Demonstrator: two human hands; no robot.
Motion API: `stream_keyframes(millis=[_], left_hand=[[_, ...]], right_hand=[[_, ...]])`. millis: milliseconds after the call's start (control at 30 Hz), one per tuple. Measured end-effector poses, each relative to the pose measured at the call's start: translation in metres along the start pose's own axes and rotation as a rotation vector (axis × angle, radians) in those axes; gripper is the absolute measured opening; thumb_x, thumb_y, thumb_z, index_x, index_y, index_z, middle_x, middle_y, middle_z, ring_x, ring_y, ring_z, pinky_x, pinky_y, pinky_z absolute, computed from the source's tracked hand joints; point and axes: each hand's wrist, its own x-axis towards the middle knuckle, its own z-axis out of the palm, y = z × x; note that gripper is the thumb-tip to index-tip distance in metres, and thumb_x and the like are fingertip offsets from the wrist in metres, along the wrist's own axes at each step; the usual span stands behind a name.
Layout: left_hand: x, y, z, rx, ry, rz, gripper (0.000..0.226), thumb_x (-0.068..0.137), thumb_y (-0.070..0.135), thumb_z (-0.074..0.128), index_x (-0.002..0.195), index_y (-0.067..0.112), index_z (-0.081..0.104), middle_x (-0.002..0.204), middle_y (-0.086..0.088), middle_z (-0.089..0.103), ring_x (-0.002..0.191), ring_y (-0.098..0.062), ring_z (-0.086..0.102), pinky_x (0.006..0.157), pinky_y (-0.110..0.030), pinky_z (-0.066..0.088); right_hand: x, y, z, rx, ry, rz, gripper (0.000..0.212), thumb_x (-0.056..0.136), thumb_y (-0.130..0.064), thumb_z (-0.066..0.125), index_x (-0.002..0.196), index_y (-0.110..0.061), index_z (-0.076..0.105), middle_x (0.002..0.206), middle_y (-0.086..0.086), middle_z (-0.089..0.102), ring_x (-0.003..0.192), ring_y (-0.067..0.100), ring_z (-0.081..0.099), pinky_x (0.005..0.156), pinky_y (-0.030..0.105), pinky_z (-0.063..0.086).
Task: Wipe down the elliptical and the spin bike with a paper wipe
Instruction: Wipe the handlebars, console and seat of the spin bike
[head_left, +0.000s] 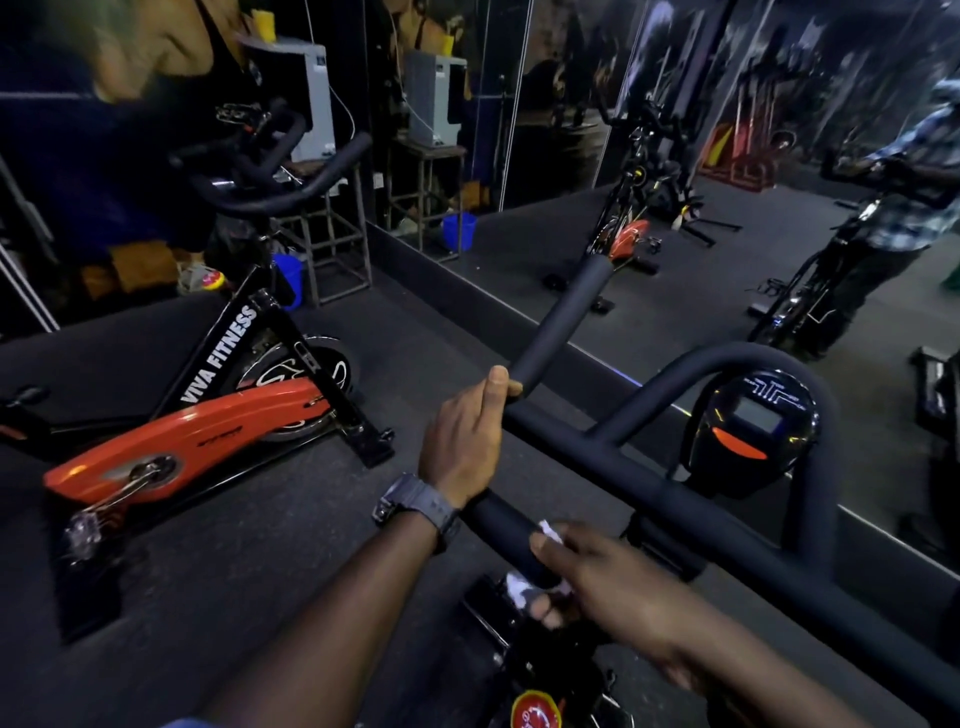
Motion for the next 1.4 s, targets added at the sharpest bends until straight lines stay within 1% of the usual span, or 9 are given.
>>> stream_keyframes(millis=[100, 167, 300, 400, 533, 800, 1033, 1167, 1400], left_hand=[[0.001, 0.000, 0.000, -0.012, -0.003, -0.013, 0.086, 0.086, 0.082, 0.006, 0.102, 0.030, 0.072, 0.111, 0.012, 0.073, 0.109, -0.007, 0.064, 0.100, -0.042, 0.046], [0.001, 0.000, 0.001, -0.005, -0.002, -0.008, 0.087, 0.085, 0.082, 0.005, 0.102, 0.029, 0.072, 0.111, 0.013, 0.072, 0.110, -0.007, 0.064, 0.101, -0.042, 0.046], [-0.002, 0.000, -0.001, -0.071, -0.005, -0.018, 0.084, 0.086, 0.082, 0.005, 0.101, 0.033, 0.072, 0.109, 0.016, 0.072, 0.110, -0.005, 0.063, 0.104, -0.042, 0.044], [0.001, -0.001, 0.001, -0.218, -0.006, -0.081, 0.085, 0.084, 0.084, 0.009, 0.101, 0.030, 0.073, 0.108, 0.011, 0.073, 0.110, -0.007, 0.064, 0.106, -0.039, 0.042], [0.012, 0.002, -0.004, -0.612, 0.030, -0.299, 0.087, 0.098, 0.065, 0.003, 0.118, 0.006, 0.064, 0.119, -0.007, 0.067, 0.118, -0.018, 0.060, 0.101, -0.026, 0.045], [0.011, 0.005, -0.012, -0.723, -0.026, -0.335, 0.095, 0.092, 0.070, -0.003, 0.136, 0.008, 0.053, 0.135, -0.008, 0.061, 0.126, -0.015, 0.055, 0.103, -0.025, 0.042], [0.005, 0.014, -0.010, -0.759, 0.049, -0.369, 0.086, 0.098, 0.061, 0.003, 0.134, -0.001, 0.052, 0.133, -0.016, 0.059, 0.108, -0.015, 0.060, 0.070, -0.013, 0.052], [0.004, 0.006, -0.002, -0.673, 0.090, -0.331, 0.090, 0.086, 0.077, 0.015, 0.122, 0.009, 0.061, 0.124, -0.012, 0.066, 0.110, -0.019, 0.063, 0.098, -0.029, 0.049], [0.006, 0.000, 0.000, -0.531, 0.108, -0.316, 0.092, 0.064, 0.095, 0.028, 0.104, 0.024, 0.069, 0.113, -0.001, 0.073, 0.111, -0.016, 0.066, 0.099, -0.033, 0.047]], right_hand=[[-0.013, 0.015, 0.003, 0.053, 0.127, -0.125, 0.028, 0.101, -0.019, 0.047, 0.095, -0.034, 0.070, 0.093, 0.000, 0.071, 0.087, 0.014, 0.068, 0.088, 0.033, 0.053], [-0.022, 0.019, 0.015, -0.113, 0.256, -0.187, 0.041, 0.099, -0.022, 0.048, 0.109, -0.062, 0.054, 0.098, -0.023, 0.070, 0.101, -0.006, 0.062, 0.092, 0.012, 0.043], [-0.029, 0.012, 0.041, -0.677, 0.361, -0.241, 0.072, 0.102, -0.031, 0.040, 0.149, -0.030, -0.015, 0.159, -0.014, -0.004, 0.137, -0.020, 0.000, 0.095, -0.008, 0.002], [-0.005, -0.009, 0.031, -0.868, 0.294, -0.342, 0.060, 0.103, -0.038, 0.035, 0.152, -0.009, 0.015, 0.160, 0.005, 0.015, 0.148, 0.017, 0.014, 0.110, 0.017, 0.021], [0.042, -0.046, 0.037, -0.970, 0.117, -0.395, 0.033, 0.101, -0.019, 0.039, 0.125, 0.001, 0.046, 0.129, 0.022, 0.044, 0.118, 0.037, 0.046, 0.091, 0.036, 0.038], [0.079, -0.080, -0.001, -1.351, 0.419, -0.599, 0.022, 0.091, -0.008, 0.052, 0.111, -0.007, 0.061, 0.100, 0.016, 0.063, 0.088, 0.036, 0.064, 0.060, 0.034, 0.038], [0.086, -0.073, -0.007, -1.219, 0.510, -0.590, 0.030, 0.089, -0.008, 0.056, 0.118, -0.012, 0.052, 0.096, 0.014, 0.064, 0.086, 0.038, 0.065, 0.062, 0.035, 0.045], [0.097, -0.086, -0.016, -1.241, 0.614, -0.551, 0.015, 0.091, -0.017, 0.058, 0.104, -0.013, 0.063, 0.095, 0.013, 0.064, 0.088, 0.035, 0.065, 0.063, 0.035, 0.046], [0.071, -0.056, -0.005, -1.040, 0.243, -0.682, 0.016, 0.080, -0.006, 0.057, 0.085, -0.016, 0.068, 0.088, 0.008, 0.069, 0.083, 0.028, 0.064, 0.072, 0.037, 0.052]])
